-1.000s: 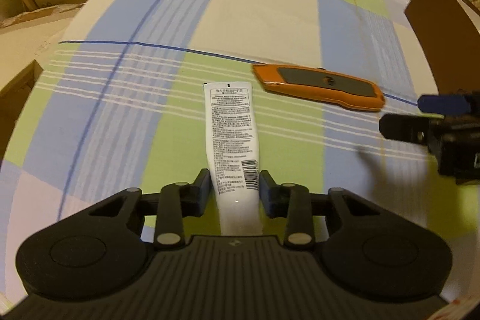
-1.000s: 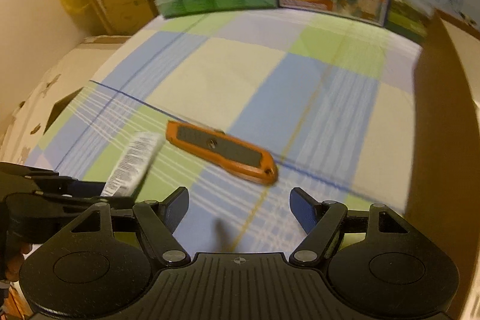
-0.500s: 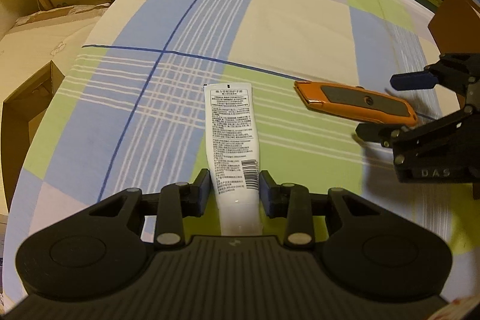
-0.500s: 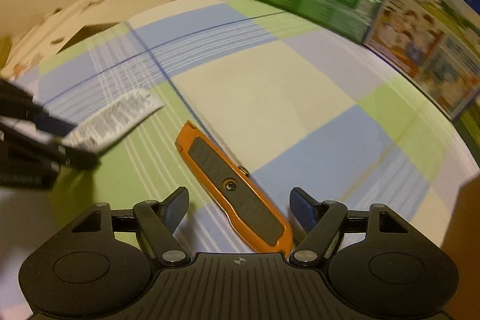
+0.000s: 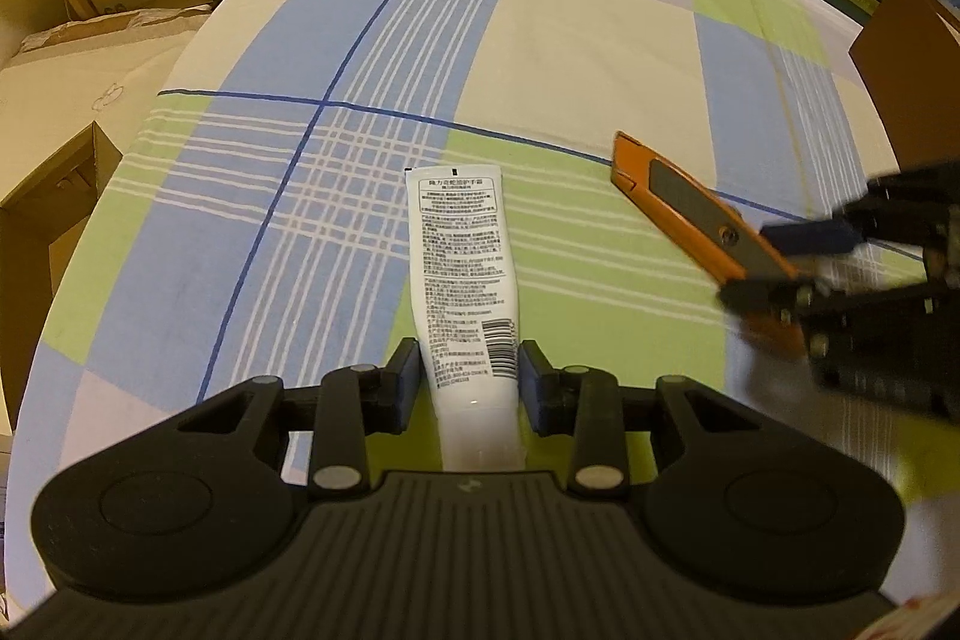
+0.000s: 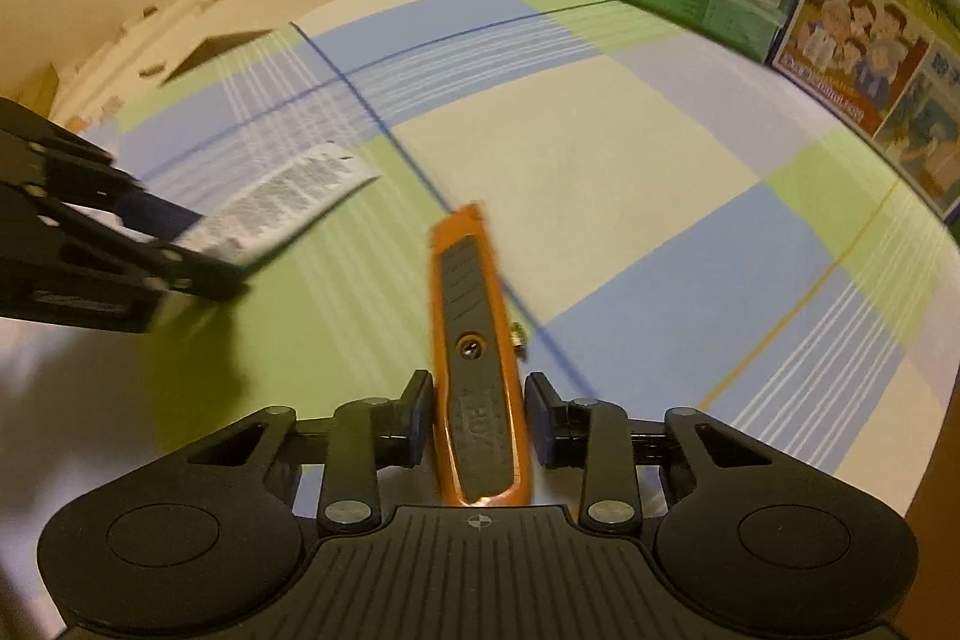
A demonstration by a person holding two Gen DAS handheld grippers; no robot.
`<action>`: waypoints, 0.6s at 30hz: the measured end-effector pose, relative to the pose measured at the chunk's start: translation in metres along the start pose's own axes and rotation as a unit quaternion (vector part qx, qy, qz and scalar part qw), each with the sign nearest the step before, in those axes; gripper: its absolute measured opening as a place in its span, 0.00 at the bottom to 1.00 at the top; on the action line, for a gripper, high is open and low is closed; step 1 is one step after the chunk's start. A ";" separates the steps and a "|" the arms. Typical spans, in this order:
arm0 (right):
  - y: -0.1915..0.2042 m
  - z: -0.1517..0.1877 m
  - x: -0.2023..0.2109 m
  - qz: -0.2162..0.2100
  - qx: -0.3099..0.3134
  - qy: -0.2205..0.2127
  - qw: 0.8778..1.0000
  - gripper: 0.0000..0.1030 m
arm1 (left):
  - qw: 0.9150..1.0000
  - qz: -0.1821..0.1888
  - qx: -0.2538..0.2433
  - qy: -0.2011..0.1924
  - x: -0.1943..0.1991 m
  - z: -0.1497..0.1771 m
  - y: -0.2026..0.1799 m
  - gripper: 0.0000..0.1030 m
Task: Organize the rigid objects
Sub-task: 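Close the right tool around the orange utility knife and lift it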
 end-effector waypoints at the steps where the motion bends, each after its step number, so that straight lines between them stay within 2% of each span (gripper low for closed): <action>1: 0.004 0.003 0.002 -0.002 -0.006 0.000 1.000 0.30 | 1.000 0.001 0.000 0.000 0.000 0.000 0.000 0.30; 4: 0.013 0.010 0.005 -0.006 -0.048 -0.006 0.999 0.30 | 1.000 0.002 -0.001 -0.003 0.001 0.001 0.000 0.30; 9: 0.012 0.011 0.002 0.021 -0.096 -0.034 0.995 0.30 | 1.000 -0.002 -0.005 -0.003 0.000 0.001 -0.002 0.30; 14: 0.006 0.001 -0.005 0.027 -0.103 -0.055 0.993 0.37 | 1.000 -0.008 -0.007 -0.006 -0.001 0.000 -0.002 0.30; 18: 0.007 -0.003 -0.008 0.019 -0.096 -0.063 0.993 0.38 | 1.000 -0.010 -0.009 -0.008 -0.002 -0.001 -0.003 0.30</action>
Point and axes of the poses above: each gripper's, at about its wrist camera, not at the fingertips, and x roughly against the way its jaws point, y to its left, z to its underside, the point moved 10 cm from there along -x, roughly the way its jaws point, and after that the axes turned 15 degrees about -x, right-handed, at the moved point
